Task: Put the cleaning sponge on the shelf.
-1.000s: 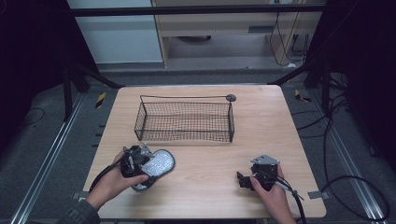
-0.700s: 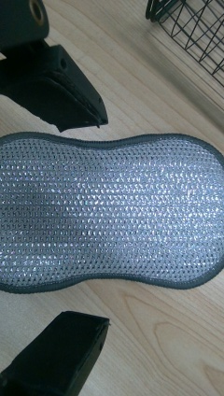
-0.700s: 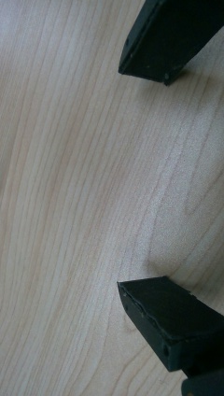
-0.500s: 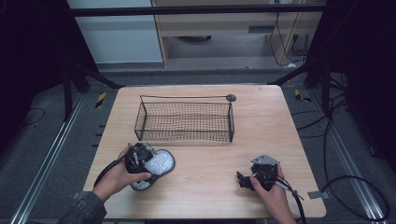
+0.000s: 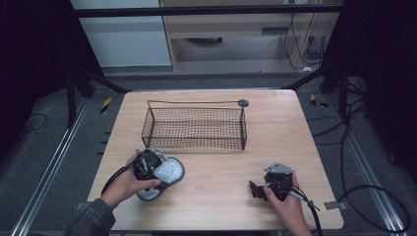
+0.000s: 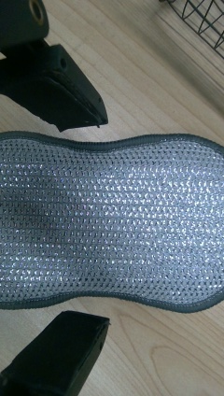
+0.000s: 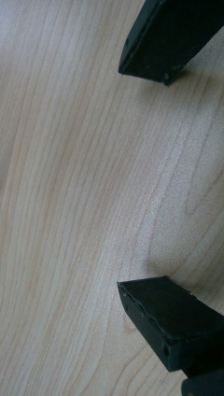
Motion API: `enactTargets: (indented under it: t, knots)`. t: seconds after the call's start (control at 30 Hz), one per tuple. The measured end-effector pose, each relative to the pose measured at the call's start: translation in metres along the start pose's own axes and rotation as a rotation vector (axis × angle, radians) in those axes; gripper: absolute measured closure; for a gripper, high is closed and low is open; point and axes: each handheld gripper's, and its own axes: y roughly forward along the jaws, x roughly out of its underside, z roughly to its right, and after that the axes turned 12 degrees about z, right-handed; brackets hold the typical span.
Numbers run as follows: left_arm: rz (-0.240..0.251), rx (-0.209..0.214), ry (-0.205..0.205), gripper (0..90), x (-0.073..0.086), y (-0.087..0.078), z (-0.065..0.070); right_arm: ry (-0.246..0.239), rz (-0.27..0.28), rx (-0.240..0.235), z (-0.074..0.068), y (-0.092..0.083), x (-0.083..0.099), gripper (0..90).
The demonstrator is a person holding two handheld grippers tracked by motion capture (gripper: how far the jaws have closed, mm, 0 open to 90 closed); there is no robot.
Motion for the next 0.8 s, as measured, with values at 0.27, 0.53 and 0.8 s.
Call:
enactTargets:
  t: [0.27,0.53,0.8]
  knots:
    - [0.002,0.011,-0.010,3.8,0.001,0.006,0.001,0.000,0.000,0.000,0.000,0.000,0.000,0.3]
    - [0.002,0.017,-0.023,3.8,0.003,0.012,-0.001,0.000,0.000,0.000,0.000,0.000,0.000,0.3]
    - [0.004,0.024,-0.031,2.9,0.005,0.016,-0.003,-0.001,0.000,-0.001,0.000,0.000,0.000,0.3]
